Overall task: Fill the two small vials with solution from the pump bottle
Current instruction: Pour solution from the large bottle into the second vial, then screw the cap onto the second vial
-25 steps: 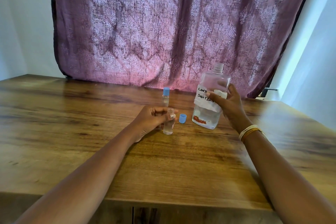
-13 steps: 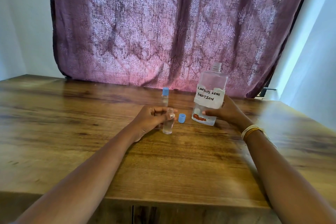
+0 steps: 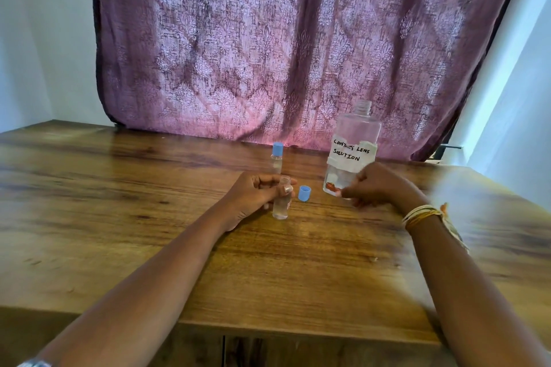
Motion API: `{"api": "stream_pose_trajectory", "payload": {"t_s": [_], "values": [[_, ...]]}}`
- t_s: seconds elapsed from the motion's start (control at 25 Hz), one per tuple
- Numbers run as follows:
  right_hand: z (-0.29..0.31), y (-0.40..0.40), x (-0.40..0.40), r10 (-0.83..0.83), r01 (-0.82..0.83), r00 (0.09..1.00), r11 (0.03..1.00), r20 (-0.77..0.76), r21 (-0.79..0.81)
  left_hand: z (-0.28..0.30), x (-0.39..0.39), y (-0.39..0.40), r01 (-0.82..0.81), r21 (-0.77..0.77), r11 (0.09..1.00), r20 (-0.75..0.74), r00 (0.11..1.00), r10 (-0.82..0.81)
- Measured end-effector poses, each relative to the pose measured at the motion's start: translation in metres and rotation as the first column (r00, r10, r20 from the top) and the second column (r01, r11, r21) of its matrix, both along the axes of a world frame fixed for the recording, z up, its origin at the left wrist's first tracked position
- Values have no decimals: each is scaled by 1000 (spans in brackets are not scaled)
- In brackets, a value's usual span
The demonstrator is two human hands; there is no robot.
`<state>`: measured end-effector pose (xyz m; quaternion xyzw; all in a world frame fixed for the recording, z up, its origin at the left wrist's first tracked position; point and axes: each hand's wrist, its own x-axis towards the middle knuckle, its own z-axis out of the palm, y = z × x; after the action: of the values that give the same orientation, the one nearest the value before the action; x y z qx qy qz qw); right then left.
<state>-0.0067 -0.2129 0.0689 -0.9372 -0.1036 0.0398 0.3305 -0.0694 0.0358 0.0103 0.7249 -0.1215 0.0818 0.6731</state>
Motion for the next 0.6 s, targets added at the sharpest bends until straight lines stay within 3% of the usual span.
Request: {"api": "stream_pose_trajectory", "payload": {"t_s": [0.08,0.2,0.32,0.44,0.52,0.6], "values": [[-8,21,-7,74,-79,980,997,185,21,-1,2,0,-2,5,1000,0,1000,2],[-18,45,-14,217,-197,861,976,460,-92,-1,3,0,-11,5,1000,-16,1000,11],[-36,56,-9,434,-324,809,892,397,-315,-1,2,1,-13,7,1000,-24,1000,13],[-49,62,-3,486,-324,797,845,358,-425,0,1,1,-12,1,1000,-30,999,12],[-47,63,-4,438,-276,793,878,424,-390,0,0,0,-15,11,1000,-36,999,16],[-40,62,-7,321,-262,805,947,499,-186,0,0,0,-10,17,1000,-43,999,11]]}}
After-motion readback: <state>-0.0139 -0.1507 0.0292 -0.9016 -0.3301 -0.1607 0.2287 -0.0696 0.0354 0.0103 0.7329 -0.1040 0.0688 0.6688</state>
